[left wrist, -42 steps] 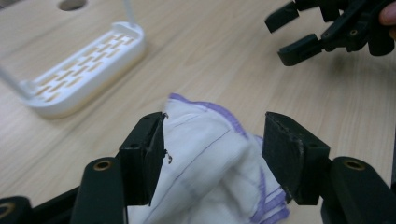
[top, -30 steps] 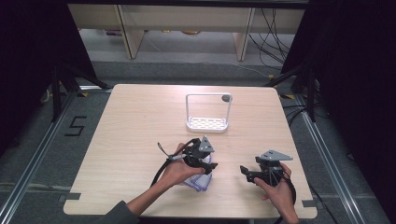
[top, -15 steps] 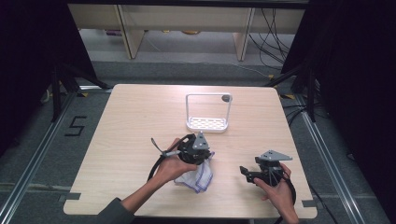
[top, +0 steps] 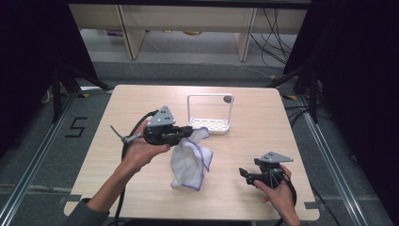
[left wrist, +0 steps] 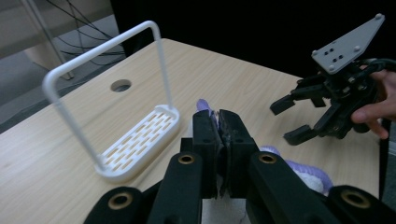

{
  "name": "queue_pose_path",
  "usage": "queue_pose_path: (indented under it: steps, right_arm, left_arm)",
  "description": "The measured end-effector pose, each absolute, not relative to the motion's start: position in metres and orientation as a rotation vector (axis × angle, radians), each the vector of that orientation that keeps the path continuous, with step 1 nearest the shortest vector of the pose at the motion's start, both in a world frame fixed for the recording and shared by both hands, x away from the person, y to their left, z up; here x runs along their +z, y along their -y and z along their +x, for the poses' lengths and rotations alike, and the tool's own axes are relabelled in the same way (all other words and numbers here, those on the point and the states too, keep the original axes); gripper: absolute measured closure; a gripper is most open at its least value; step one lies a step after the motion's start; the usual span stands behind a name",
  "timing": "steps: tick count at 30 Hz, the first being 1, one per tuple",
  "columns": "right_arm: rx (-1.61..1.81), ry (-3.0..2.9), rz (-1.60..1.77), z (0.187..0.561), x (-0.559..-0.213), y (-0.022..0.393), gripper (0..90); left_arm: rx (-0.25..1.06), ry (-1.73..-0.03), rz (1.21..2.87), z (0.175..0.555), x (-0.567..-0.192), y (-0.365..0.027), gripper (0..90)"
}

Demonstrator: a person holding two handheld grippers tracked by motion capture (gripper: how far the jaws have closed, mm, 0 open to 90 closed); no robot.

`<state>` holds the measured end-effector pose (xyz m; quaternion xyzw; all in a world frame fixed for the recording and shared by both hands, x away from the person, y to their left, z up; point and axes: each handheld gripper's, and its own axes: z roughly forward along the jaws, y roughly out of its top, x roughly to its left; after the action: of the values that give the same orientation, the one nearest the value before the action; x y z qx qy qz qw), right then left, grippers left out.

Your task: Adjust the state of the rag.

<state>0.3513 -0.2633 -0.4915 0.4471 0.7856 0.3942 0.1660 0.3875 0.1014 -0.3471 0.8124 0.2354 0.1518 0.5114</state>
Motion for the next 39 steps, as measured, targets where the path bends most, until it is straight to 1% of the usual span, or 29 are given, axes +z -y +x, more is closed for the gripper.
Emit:
queue_pose_path:
  steps: [3,5,6,7,8,9,10,13,15,18,19,20,23,24,27,29,30,34,35,36,38,39]
  right_arm:
    - [1.134,-2.244,1.283,0.351,-0.494,0.263,24.1]
    - [1.124,-2.259,1.290,0.351,-0.493,0.261,24.1]
    - [1.141,-2.263,1.310,0.349,-0.492,0.253,24.1]
    - [1.127,-2.284,1.254,0.350,-0.491,0.253,24.1]
    - [1.134,-2.291,1.255,0.349,-0.490,0.249,24.2]
    - [1.134,-2.291,1.255,0.349,-0.490,0.249,24.2]
    - [1.146,-2.317,1.220,0.348,-0.489,0.241,24.2]
    - [1.172,-2.339,1.196,0.349,-0.489,0.231,24.5]
    - [1.195,-2.407,1.149,0.350,-0.484,0.209,25.3]
    - [1.196,-2.451,1.039,0.351,-0.480,0.186,26.0]
    - [1.204,-2.472,1.014,0.352,-0.479,0.177,26.8]
    - [1.204,-2.472,1.014,0.352,-0.479,0.177,26.8]
    - [1.237,-2.521,0.937,0.355,-0.477,0.152,29.4]
    - [1.225,-2.551,0.895,0.358,-0.478,0.136,34.6]
    - [1.184,-2.598,0.858,0.361,-0.482,0.115,41.0]
    - [1.169,-2.607,0.822,0.363,-0.485,0.103,43.7]
    - [1.177,-2.604,0.810,0.364,-0.486,0.098,47.2]
    - [1.205,-2.611,0.814,0.370,-0.489,0.083,54.0]
    - [1.205,-2.611,0.814,0.370,-0.489,0.083,54.0]
    - [1.191,-2.616,0.820,0.374,-0.492,0.076,60.6]
    - [1.171,-2.639,0.849,0.377,-0.496,0.072,66.5]
    - [1.164,-2.630,0.863,0.377,-0.499,0.068,71.3]
  left_arm:
    - [0.372,-0.623,1.967,0.387,-0.360,-0.121,85.5]
    - [0.352,-0.658,1.975,0.390,-0.375,-0.128,85.5]
    - [0.333,-0.696,1.978,0.392,-0.389,-0.133,85.4]
    - [0.321,-0.705,1.975,0.394,-0.396,-0.135,85.3]
    - [0.321,-0.705,1.975,0.394,-0.396,-0.135,85.3]
    - [0.318,-0.729,1.976,0.394,-0.402,-0.138,85.3]
    - [0.317,-0.754,1.981,0.395,-0.413,-0.144,85.2]
    - [0.317,-0.775,1.978,0.395,-0.417,-0.148,85.0]
    - [0.329,-0.775,1.967,0.396,-0.420,-0.153,84.9]
    - [0.349,-0.792,1.965,0.397,-0.420,-0.158,84.7]
    - [0.349,-0.792,1.965,0.397,-0.420,-0.158,84.6]
    - [0.339,-0.800,1.970,0.397,-0.420,-0.161,84.6]
    - [0.337,-0.816,1.950,0.400,-0.425,-0.170,84.5]
    - [0.338,-0.830,1.941,0.400,-0.426,-0.171,84.4]
    - [0.335,-0.840,1.939,0.400,-0.428,-0.175,84.2]
    - [0.340,-0.845,1.931,0.401,-0.429,-0.178,84.1]
    - [0.336,-0.851,1.931,0.401,-0.428,-0.179,84.1]
    - [0.330,-0.845,1.935,0.401,-0.430,-0.180,83.8]
    - [0.331,-0.851,1.940,0.401,-0.429,-0.181,83.8]
    - [0.334,-0.854,1.932,0.402,-0.430,-0.181,83.7]
    - [0.333,-0.854,1.940,0.402,-0.430,-0.182,83.7]
    - [0.330,-0.861,1.932,0.402,-0.431,-0.184,83.7]
